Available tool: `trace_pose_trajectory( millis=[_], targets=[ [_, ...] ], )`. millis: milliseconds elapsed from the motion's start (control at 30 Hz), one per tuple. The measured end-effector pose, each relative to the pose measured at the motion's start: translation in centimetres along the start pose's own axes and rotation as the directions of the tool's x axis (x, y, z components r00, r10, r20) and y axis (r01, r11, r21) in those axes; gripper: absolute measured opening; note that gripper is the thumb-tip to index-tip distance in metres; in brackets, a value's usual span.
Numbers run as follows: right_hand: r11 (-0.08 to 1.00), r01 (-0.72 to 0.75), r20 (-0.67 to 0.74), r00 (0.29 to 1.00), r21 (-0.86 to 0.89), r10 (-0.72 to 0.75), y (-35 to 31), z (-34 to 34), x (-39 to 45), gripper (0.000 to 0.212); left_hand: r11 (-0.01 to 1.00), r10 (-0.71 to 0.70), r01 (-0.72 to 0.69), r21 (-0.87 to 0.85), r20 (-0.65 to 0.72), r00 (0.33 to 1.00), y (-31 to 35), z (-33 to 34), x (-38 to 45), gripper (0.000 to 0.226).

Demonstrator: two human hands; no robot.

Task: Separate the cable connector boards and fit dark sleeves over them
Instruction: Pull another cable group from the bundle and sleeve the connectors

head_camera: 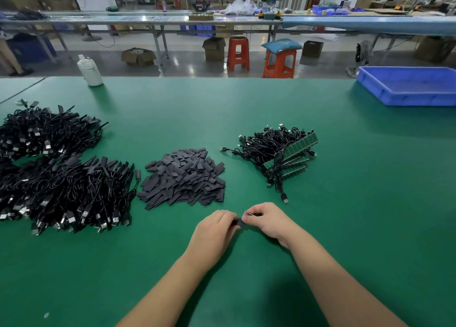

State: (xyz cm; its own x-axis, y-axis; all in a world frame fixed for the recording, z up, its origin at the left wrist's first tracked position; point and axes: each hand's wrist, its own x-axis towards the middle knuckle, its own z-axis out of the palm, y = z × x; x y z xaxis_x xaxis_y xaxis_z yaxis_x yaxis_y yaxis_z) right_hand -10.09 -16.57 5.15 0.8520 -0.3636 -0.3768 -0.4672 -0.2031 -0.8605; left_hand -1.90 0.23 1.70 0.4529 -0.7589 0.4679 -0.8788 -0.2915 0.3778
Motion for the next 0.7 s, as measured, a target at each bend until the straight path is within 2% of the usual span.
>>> trace_pose_trajectory(
  millis=[67,167,300,367,533,700],
  targets=[
    [0.997,0.021,-0.004,1.000,-0.070,-0.021,0.1,-0.1,0.1,0.012,0.991,-0.093,0.097,-0.089,0.047,0.995,0.0,0.1,0.0,0.027],
    [0.983,0.075,-0.020,0.997,-0.169,-0.080,0.0,0.0,0.3,0.011,0.958,-0.191,0.204,-0.204,0.079,0.978,0.1,0.2,0.1,0.025],
    [0.932,0.076,0.002,0.997,-0.355,-0.080,-0.1,0.0,0.3,0.031,0.932,-0.267,0.283,-0.226,0.099,0.958,-0.5,0.1,-0.2,0.023],
    [0.903,0.076,0.006,0.997,-0.423,-0.081,0.0,-0.1,0.2,0.033,0.913,-0.303,0.319,-0.255,0.103,0.948,-0.8,-0.1,-0.2,0.020],
    [0.887,0.107,0.029,0.994,-0.450,-0.105,0.5,-0.4,-0.1,0.020,0.874,-0.365,0.375,-0.308,0.090,0.927,-1.2,-0.1,-0.4,0.013],
    [0.879,0.123,0.075,0.992,-0.461,-0.100,0.2,-0.4,-0.1,0.024,0.897,-0.347,0.361,-0.255,0.100,0.933,-1.3,0.1,-0.4,0.019]
  ],
)
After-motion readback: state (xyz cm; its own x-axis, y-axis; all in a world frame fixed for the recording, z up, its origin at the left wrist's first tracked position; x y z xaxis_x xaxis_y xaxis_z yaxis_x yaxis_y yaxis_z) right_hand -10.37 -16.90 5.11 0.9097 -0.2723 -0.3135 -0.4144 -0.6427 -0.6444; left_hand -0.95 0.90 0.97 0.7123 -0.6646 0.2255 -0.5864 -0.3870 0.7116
